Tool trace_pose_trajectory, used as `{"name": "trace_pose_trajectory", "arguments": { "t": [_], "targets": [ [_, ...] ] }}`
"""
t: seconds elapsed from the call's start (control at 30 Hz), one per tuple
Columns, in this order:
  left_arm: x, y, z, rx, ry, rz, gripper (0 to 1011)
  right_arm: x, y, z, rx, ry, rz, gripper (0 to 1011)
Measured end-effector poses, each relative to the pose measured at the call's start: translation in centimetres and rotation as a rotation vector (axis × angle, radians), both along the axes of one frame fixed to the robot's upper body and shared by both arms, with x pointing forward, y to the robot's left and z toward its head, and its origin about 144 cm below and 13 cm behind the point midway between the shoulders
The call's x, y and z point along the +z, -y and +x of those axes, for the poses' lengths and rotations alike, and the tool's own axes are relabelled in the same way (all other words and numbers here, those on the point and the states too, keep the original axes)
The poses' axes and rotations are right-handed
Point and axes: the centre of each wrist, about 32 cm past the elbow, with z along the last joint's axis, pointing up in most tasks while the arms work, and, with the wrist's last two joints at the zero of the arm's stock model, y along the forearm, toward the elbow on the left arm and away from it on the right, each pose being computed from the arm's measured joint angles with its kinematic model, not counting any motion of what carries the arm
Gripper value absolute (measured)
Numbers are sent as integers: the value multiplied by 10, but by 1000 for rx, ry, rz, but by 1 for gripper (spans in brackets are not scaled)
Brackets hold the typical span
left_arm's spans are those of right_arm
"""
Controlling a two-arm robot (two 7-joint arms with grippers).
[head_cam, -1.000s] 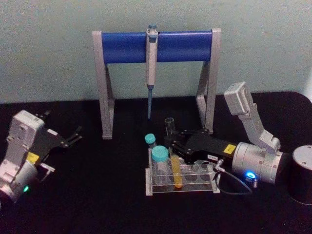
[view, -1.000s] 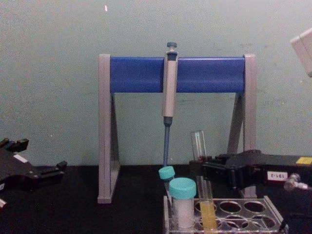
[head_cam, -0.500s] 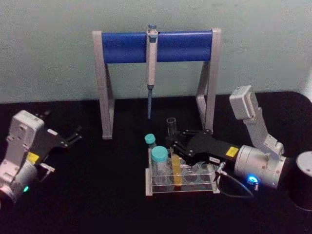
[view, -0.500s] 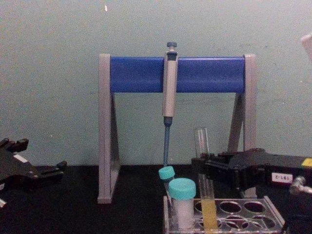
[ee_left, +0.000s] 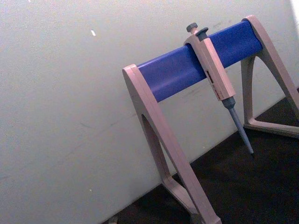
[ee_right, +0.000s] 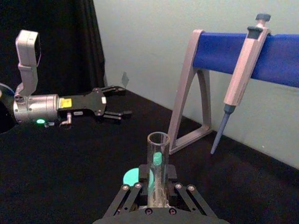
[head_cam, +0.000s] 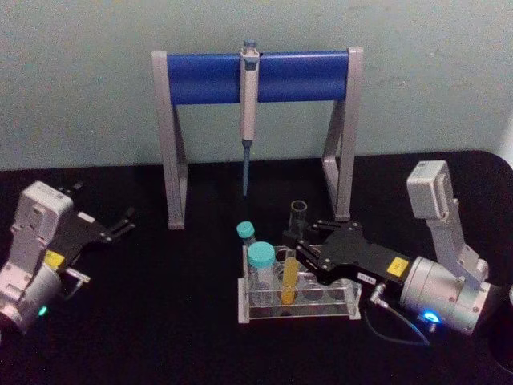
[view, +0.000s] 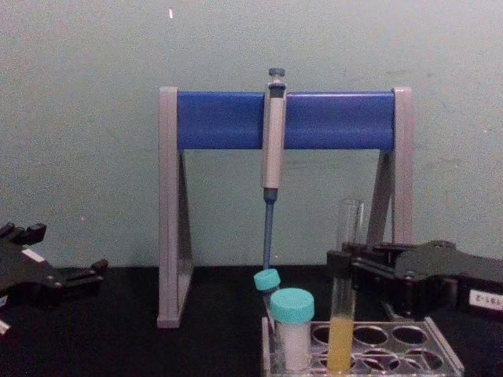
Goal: Pick up the test tube from the test tube rack, shake it, then place it back into the test tube rack.
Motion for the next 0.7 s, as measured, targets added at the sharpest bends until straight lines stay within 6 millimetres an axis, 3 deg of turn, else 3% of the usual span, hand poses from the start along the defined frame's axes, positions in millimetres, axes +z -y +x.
{"name": "trace_pose_trajectory", "arguments": {
  "t": [0.7],
  "targets": [
    [0,0,0,0,0,0,1001,35,6,-2,-21,95,34,229]
  ]
}}
